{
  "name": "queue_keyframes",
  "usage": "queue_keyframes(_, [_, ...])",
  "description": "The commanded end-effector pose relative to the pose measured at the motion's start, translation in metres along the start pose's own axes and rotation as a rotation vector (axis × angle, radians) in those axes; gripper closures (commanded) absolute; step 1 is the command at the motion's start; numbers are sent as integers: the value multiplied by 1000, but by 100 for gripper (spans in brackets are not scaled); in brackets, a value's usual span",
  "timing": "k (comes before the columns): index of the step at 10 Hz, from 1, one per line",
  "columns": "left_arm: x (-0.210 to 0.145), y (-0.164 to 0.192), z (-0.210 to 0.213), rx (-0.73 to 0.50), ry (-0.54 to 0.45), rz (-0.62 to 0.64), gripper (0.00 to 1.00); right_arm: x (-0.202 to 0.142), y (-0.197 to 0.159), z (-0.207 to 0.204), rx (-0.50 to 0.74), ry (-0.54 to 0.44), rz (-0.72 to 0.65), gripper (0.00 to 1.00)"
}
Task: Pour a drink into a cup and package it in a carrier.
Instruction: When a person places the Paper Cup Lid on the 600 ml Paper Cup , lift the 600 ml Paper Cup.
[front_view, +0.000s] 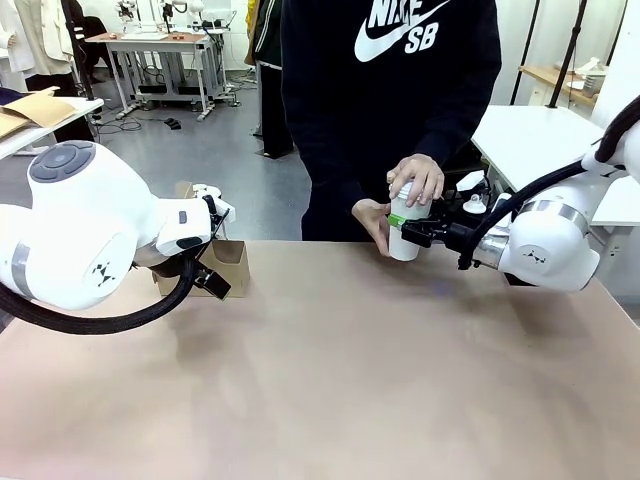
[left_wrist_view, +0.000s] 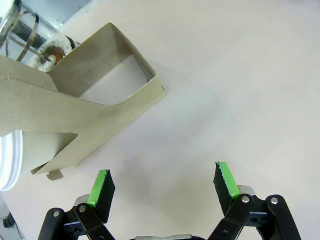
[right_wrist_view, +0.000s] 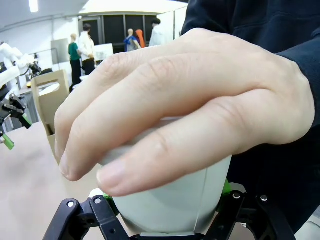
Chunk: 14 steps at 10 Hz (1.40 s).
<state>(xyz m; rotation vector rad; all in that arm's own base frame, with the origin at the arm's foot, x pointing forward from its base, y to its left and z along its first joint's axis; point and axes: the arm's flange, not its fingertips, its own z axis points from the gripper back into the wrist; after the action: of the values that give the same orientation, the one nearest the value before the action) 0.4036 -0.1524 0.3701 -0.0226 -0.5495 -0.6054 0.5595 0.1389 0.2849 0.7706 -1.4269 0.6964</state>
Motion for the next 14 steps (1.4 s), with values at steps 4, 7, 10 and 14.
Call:
queue_keyframes(4, [0, 0, 0, -2, -1, 1, 0, 6, 4, -5, -18, -7, -2, 20])
queue_keyframes(7, [0, 0, 0, -2, -1, 1, 0, 6, 4, -5, -18, -7, -2, 20])
queue_keyframes(10, [0, 0, 0, -2, -1, 1, 0, 6, 4, -5, -18, -7, -2, 20])
queue_keyframes(14, [0, 0, 0, -2, -1, 1, 0, 6, 4, -5, -18, -7, -2, 20])
